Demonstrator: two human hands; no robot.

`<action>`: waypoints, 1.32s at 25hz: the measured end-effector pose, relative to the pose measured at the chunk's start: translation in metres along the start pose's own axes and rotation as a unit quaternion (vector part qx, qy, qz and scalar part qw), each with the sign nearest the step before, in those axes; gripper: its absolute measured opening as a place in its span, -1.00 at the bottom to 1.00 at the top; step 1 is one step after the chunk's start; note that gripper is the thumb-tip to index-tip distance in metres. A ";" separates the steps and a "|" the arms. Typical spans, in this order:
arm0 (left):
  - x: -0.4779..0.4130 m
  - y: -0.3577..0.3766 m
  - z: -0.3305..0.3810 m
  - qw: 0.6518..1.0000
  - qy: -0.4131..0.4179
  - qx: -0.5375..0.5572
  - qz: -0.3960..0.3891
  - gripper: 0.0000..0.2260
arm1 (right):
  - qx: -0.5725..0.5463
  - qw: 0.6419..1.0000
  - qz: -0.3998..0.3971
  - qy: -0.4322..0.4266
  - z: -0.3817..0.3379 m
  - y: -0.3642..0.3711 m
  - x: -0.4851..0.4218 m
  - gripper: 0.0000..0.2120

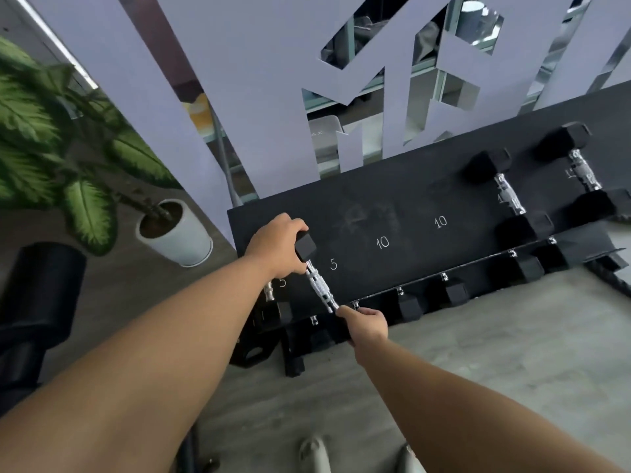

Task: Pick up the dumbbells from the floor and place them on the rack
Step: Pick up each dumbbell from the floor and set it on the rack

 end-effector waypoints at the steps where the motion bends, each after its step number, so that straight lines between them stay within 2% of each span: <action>1: -0.016 0.001 -0.004 1.000 0.005 -0.016 -0.011 -0.31 | -0.006 1.000 0.000 0.010 -0.003 0.009 -0.010 -0.48; 4: -0.072 0.017 -0.018 0.997 0.031 -0.048 -0.051 -0.30 | -0.013 1.000 0.010 0.027 -0.013 0.033 -0.045 -0.47; 8: -0.141 0.050 -0.031 0.991 0.071 -0.069 -0.094 -0.30 | -0.037 0.994 0.091 0.042 -0.019 0.041 -0.086 -0.44; 16: -0.222 0.111 -0.030 0.974 0.134 -0.091 -0.159 -0.31 | -0.084 0.971 0.186 0.122 -0.011 0.052 -0.129 -0.32; 22: -0.244 0.142 -0.032 0.973 0.143 -0.072 -0.165 -0.34 | -0.079 0.958 0.240 0.132 -0.016 0.042 -0.137 -0.50; 26: -0.243 0.161 -0.043 0.974 0.129 -0.079 -0.166 -0.40 | -0.036 0.971 0.217 0.098 -0.017 0.049 -0.139 -0.66; 30: -0.240 0.167 -0.054 0.971 0.139 -0.097 -0.168 -0.45 | 0.010 0.981 0.174 0.080 -0.020 0.059 -0.140 -0.65; 33: -0.237 0.166 -0.055 0.969 0.140 -0.108 -0.171 -0.40 | 0.123 0.979 0.159 0.035 -0.038 0.065 -0.141 -0.64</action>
Point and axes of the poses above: each hand's wrist, its own x-axis away from the middle knuckle, its own y-axis out of the palm, z = x × y, the point moved 9 cm from there along -x, towards the middle knuckle, and after that the axes turned 7 degrees about -z, right-handed, at the moved point
